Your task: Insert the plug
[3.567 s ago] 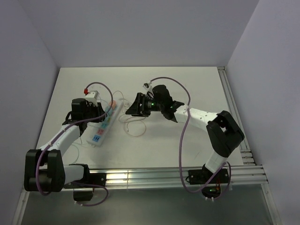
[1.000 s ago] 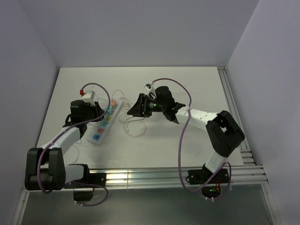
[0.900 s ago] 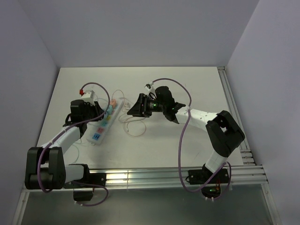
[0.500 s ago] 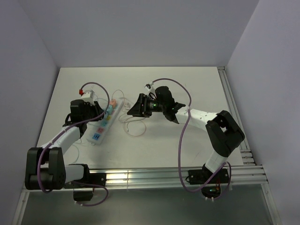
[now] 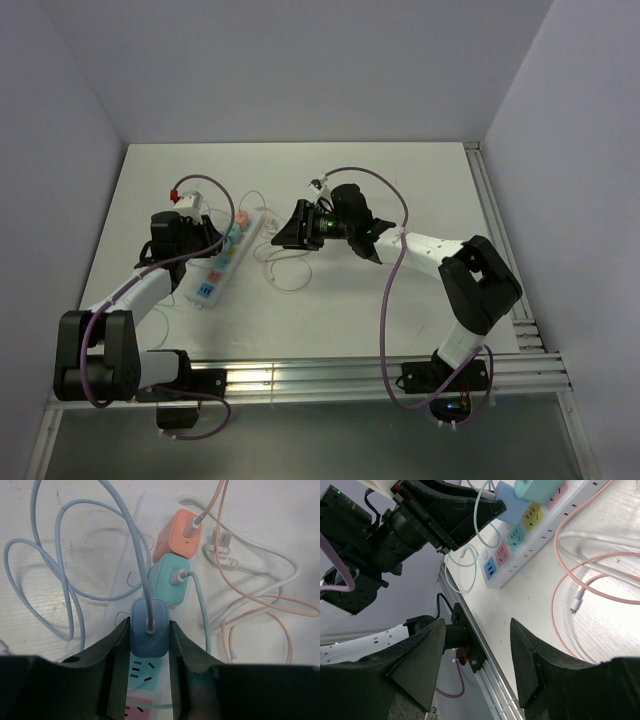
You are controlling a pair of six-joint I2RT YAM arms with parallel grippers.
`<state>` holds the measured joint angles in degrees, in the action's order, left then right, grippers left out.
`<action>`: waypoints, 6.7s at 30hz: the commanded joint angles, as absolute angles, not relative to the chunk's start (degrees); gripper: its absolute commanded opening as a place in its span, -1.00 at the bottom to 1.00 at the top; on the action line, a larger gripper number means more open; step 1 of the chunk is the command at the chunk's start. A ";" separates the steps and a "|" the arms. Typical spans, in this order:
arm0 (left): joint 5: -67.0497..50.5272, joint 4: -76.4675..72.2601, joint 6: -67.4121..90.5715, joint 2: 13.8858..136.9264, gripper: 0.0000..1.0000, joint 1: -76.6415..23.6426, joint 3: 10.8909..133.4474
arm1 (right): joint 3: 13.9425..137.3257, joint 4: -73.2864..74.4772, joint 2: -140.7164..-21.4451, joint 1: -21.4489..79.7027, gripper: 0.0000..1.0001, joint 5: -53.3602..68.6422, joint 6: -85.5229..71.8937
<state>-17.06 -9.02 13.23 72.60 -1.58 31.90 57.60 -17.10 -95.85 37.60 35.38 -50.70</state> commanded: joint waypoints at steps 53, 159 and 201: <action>-1.60 -10.11 21.62 73.13 -0.99 -8.51 34.81 | 56.95 -19.07 -96.42 38.06 0.22 35.68 -50.10; 10.37 -23.73 37.18 65.65 -0.99 -30.41 21.27 | 50.63 -19.60 -94.92 35.42 0.22 37.62 -47.72; 27.51 4.39 45.08 89.81 -0.99 -43.42 36.56 | 47.90 -17.23 -89.74 35.25 0.19 32.53 -48.96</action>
